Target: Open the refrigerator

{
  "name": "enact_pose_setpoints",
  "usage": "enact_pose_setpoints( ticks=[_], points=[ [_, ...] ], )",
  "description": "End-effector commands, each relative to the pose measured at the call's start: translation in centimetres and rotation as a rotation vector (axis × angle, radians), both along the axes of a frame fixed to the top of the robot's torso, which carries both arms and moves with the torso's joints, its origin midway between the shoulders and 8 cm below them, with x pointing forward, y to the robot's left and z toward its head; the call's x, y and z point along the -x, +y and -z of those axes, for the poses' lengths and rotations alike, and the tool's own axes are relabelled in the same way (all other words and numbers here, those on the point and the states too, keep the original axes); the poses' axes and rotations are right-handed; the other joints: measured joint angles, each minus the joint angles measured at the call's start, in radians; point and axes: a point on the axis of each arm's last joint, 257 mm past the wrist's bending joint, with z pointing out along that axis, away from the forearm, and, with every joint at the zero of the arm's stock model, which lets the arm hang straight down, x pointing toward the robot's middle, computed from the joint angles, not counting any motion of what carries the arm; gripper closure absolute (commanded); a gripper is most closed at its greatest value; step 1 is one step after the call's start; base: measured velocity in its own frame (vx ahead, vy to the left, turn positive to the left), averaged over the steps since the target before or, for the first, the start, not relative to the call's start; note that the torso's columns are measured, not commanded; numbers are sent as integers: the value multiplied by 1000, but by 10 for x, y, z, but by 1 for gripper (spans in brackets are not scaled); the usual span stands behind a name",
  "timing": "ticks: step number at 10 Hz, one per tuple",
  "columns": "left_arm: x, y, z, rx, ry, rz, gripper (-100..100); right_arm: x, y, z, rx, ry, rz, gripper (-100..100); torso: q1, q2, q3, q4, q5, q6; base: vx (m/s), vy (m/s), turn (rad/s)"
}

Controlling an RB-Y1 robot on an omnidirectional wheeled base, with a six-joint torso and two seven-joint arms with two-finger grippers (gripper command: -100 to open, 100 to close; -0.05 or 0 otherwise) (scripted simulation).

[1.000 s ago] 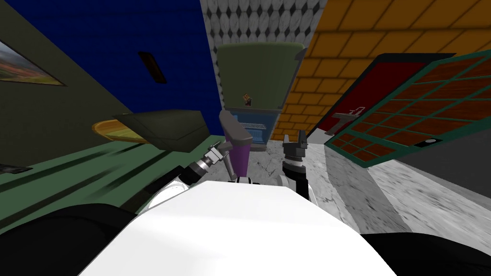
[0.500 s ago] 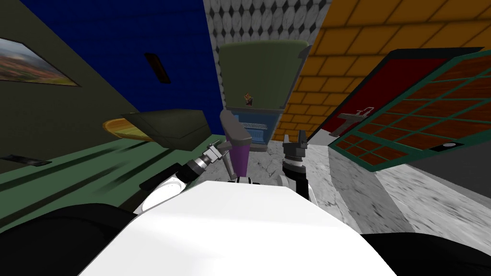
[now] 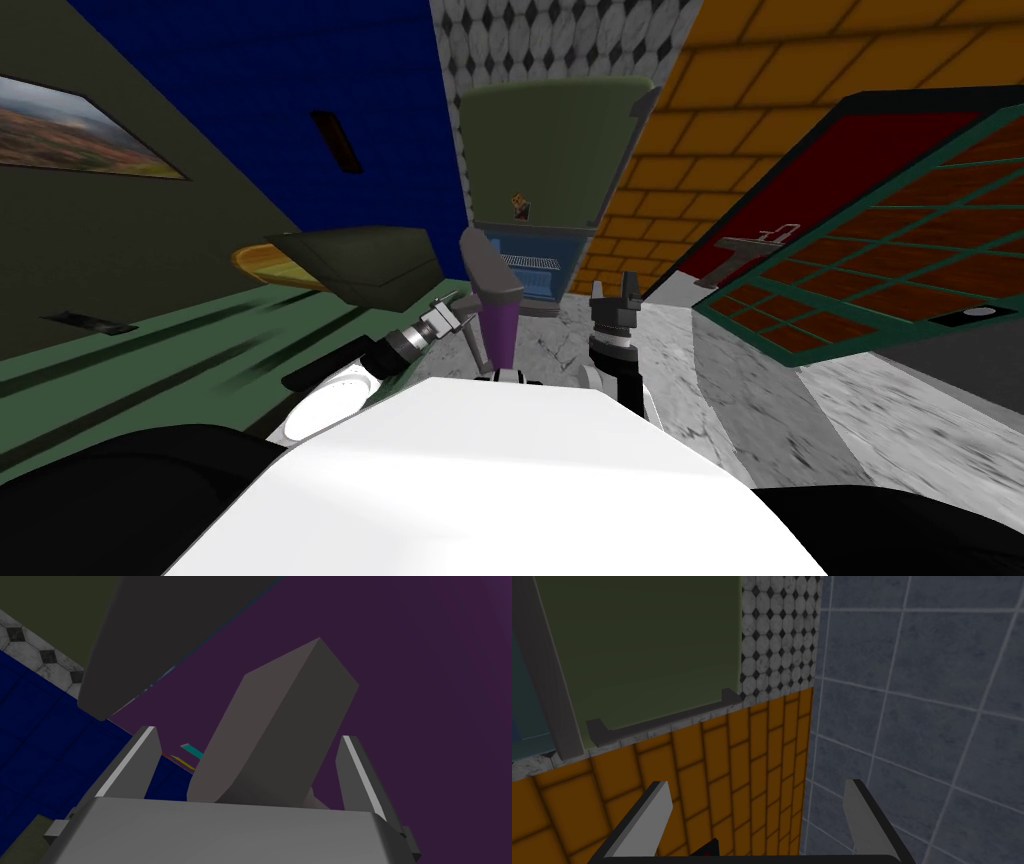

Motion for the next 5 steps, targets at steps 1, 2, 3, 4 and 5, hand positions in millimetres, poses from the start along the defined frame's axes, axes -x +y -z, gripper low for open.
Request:
enact_pose_setpoints(
  ticks=[1, 2, 3, 4, 5],
  points=[
    [0, 0, 1, -1, 3, 1, 0, 0, 0, 0, 0, 0, 0, 0, -1, -1, 0, -4, 1, 1, 0, 0, 0],
    [0, 0, 1, -1, 3, 1, 0, 0, 0, 0, 0, 0, 0, 0, -3, -2, 0, -7, 1, 2, 0, 0, 0],
    [0, 0, 1, -1, 3, 1, 0, 0, 0, 0, 0, 0, 0, 0, -3, -4, -1, -8, 1, 3, 0, 0, 0],
    [0, 0, 1, -1, 3, 1, 0, 0, 0, 0, 0, 0, 0, 0, -4, -4, -2, -8, 1, 3, 0, 0, 0],
    [0, 0, 1, -1, 3, 1, 0, 0, 0, 0, 0, 0, 0, 0, -4, -4, -2, -9, 1, 3, 0, 0, 0]
  ],
)
